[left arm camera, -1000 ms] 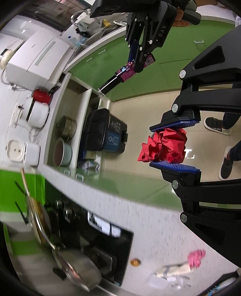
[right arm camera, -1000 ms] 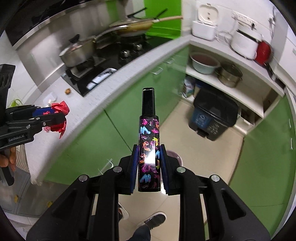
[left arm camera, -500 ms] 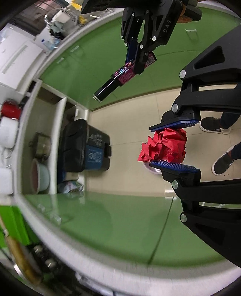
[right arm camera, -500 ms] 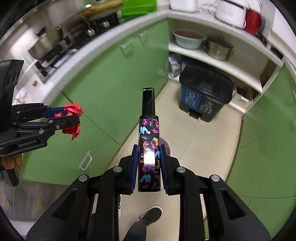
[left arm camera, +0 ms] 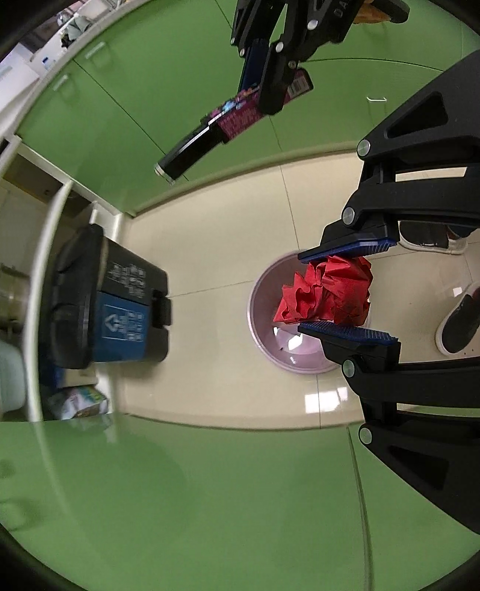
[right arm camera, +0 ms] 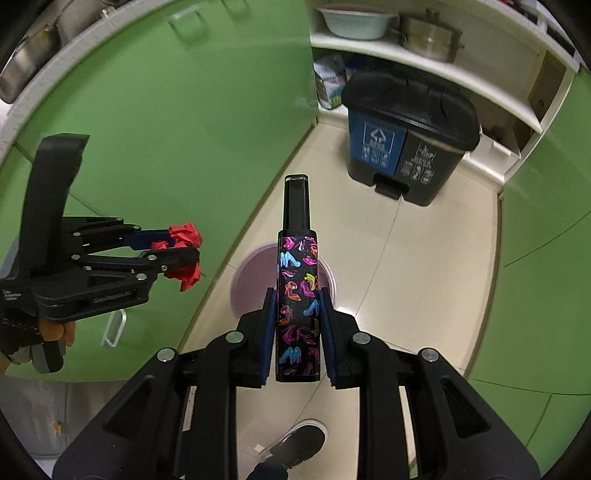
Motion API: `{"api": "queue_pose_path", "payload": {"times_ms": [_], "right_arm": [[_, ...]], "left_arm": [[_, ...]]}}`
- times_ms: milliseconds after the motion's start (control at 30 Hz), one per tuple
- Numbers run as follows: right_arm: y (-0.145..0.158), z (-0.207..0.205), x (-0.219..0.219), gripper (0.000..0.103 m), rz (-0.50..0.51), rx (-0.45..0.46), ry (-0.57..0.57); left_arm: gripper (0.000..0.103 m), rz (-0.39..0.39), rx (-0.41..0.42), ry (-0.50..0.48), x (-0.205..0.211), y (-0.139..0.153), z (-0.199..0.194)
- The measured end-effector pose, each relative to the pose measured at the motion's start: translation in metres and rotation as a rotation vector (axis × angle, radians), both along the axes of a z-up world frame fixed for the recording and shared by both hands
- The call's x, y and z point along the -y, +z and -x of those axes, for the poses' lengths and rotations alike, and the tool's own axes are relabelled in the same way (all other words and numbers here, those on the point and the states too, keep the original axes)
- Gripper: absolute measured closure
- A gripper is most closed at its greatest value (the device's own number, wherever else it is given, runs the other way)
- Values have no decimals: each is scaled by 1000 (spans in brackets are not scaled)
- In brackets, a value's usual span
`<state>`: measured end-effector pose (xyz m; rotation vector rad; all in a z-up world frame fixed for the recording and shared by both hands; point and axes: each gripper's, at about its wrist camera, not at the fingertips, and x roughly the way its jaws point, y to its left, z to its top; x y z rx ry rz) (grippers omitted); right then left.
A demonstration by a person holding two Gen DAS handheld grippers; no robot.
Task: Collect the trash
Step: 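Carry the red tissue and the black bottle to the pink wastebasket, then open the left tool to drop the tissue while the right tool releases the bottle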
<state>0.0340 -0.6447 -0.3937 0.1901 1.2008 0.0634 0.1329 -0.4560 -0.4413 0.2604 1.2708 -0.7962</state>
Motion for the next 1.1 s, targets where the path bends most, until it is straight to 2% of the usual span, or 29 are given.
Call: {"api": "queue_pose_path", "payload": {"times_ms": [100, 133, 200, 233, 267, 667, 1100], "right_arm": [[-22, -4, 4, 81, -8, -14, -10], [-26, -4, 4, 81, -11, -17, -11], [-35, -5, 4, 81, -15, -25, -14], [-39, -5, 4, 81, -17, -29, -15], [-40, -5, 5, 81, -18, -30, -14], [-47, -11, -1, 81, -26, -36, 0], [-62, -31, -28, 81, -76, -37, 74]], "left_arm": [[71, 0, -19, -3, 2, -23, -5], [69, 1, -23, -5, 3, -29, -6], [58, 2, -22, -4, 5, -36, -9], [34, 4, -22, 0, 5, -38, -10], [5, 2, -14, 6, 4, -39, -11], [5, -17, 2, 42, -5, -42, -20], [5, 1, 6, 110, -39, -36, -28]]}}
